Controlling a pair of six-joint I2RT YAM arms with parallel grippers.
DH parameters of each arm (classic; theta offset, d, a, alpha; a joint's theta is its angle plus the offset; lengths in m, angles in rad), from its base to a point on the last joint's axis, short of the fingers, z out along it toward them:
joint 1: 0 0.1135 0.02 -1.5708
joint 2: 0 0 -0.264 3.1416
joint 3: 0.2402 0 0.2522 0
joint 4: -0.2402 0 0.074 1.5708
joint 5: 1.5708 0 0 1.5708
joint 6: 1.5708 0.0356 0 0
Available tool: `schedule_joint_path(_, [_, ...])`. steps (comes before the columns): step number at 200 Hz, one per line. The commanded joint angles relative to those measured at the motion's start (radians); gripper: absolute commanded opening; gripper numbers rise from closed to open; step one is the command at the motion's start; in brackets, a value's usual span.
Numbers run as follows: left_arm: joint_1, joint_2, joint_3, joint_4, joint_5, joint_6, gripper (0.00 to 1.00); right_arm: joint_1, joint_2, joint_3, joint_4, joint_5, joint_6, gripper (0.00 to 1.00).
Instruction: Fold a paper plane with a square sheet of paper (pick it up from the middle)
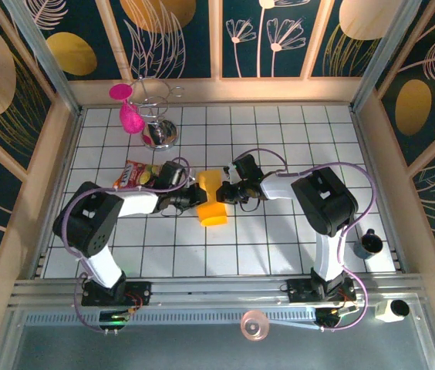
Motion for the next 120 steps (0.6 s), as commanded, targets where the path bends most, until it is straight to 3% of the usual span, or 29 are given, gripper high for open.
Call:
schedule_joint_path(1, [-0.002,0.038,0.036,-0.014,0.007,0.004,0.06,-0.023,0.116,-0.088,-0.251,0.187,-0.014,0.04])
schedule_joint_path(32, [0.007,0.066,0.026,-0.126,-0.083,0.062,0.06,-0.023,0.123,-0.090,-0.257,0.188,-0.014,0.04])
schedule_joint_path(62, [0.073,0.067,-0.022,-0.145,-0.124,0.081,0.06,-0.026,0.130,-0.094,-0.269,0.208,-0.020,0.04])
schedule_joint_path(120, [0.162,-0.085,-0.052,-0.179,-0.119,0.113,0.06,-0.032,0.125,-0.098,-0.263,0.208,-0.019,0.04])
